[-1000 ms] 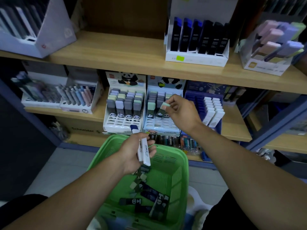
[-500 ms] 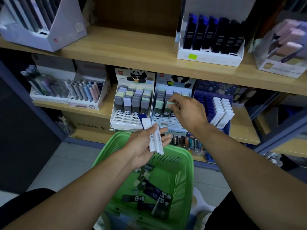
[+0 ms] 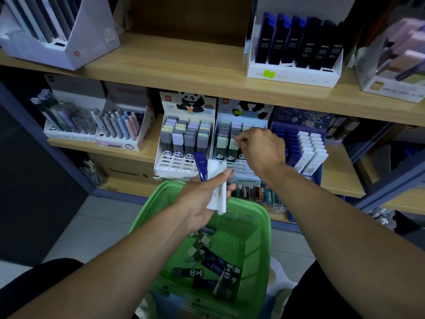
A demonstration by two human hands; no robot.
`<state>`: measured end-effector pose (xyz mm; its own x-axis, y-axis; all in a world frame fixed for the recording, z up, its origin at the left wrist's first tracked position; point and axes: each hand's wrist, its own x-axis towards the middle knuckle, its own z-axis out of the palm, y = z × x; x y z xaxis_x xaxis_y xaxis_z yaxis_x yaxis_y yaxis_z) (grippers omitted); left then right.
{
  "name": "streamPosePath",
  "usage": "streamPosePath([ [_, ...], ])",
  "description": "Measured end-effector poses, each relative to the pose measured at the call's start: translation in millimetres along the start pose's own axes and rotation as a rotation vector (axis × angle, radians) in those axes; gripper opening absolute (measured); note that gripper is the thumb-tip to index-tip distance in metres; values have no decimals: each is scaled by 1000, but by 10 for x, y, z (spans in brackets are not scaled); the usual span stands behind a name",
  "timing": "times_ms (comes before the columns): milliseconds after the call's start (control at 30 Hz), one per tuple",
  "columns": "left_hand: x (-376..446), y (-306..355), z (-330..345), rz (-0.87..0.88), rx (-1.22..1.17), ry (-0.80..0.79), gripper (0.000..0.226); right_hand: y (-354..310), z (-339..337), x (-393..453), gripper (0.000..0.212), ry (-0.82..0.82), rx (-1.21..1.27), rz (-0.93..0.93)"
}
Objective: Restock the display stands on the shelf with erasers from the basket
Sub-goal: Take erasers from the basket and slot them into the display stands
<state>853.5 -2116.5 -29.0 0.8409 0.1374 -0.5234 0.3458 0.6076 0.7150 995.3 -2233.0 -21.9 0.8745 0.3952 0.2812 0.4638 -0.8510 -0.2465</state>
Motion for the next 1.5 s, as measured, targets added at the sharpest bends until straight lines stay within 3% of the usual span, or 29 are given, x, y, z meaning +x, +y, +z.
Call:
streamPosePath([
  [100,8,10,-15,-18,-7,1,36,-6,-19,-27,21,44,19,-32],
  [167,20,17,-21,-61,-30,-5,34,-26,-63,-68,18,10,185,-25],
  [267,50,20,-22,-92,-63,-9,29,-110,-194,-197,29,-260,565,55],
  [333,66,1,-6,-62,0,-6,27,-135,-251,-302,36,-433,679,138],
  [467,65,-64,86,-19,92,-30,30,-36,-312,-403,27,-579,803,235],
  [700,82,-255,277,-4,206,-80,26,328,-374,-534,22,-628,850,399],
  [833,102,-335,459,-78,184,-144,27,573,-466,-613,21,-563,867,456],
  [1000,112,-392,723,-165,29,-148,35,985,-755,-614,14,-216,860,431],
  [1100,120,-501,782,-182,71,-126,38,1292,-804,-637,9,-62,763,388],
  [1267,130,-541,788,-167,140,-126,35,1488,-772,-649,10,18,614,344],
  [1500,126,-533,764,-124,211,-155,31,1493,-649,-631,23,-16,512,206],
])
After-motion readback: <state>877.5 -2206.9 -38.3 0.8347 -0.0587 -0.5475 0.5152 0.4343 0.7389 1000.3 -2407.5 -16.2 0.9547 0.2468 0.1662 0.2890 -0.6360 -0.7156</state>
